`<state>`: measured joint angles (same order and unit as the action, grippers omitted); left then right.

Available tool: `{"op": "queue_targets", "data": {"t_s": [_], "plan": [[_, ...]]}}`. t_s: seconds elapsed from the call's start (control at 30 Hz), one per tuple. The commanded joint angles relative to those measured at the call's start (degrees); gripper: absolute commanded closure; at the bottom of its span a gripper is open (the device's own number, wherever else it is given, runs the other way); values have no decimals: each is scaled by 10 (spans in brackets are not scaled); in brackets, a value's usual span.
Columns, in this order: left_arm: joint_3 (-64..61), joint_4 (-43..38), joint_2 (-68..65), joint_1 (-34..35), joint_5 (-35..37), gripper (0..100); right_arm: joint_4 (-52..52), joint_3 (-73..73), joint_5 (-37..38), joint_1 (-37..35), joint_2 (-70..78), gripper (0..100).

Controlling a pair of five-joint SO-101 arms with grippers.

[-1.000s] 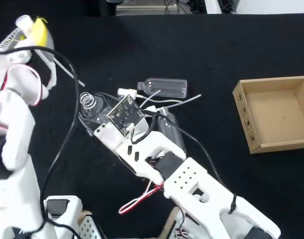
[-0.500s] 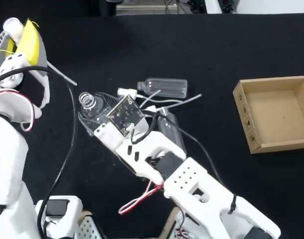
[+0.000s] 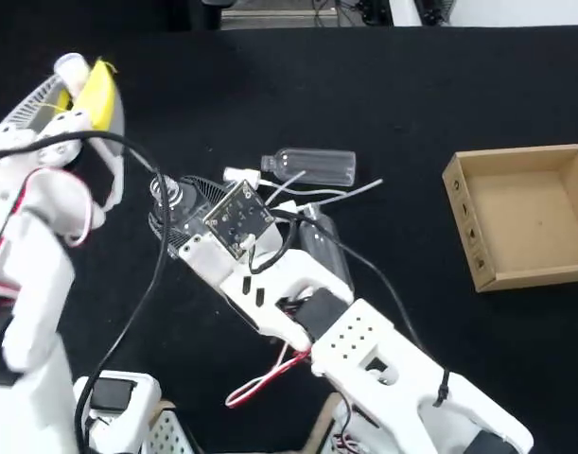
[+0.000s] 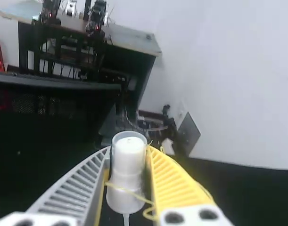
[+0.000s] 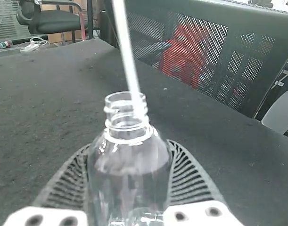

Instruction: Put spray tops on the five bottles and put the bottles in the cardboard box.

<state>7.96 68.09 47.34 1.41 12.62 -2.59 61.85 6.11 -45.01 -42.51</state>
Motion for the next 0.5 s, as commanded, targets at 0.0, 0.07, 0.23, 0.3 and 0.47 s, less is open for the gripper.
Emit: {"op": "queue_targets", "data": {"t_s": [0.0, 0.07, 0.23, 0.3, 0.47], "plan": [[-14, -40, 9, -6, -5, 970, 18, -44, -3, -5, 2, 988], [-15, -49, 10, -6, -5, 970, 18, -44, -3, -5, 2, 988], [36, -49, 11, -5, -33, 970, 18, -44, -3, -5, 2, 988], [65, -27, 5, -5, -39, 970, 19, -44, -3, -5, 3, 988], [54, 21, 4, -9, -38, 970, 19, -45, -3, -5, 2, 988]]}}
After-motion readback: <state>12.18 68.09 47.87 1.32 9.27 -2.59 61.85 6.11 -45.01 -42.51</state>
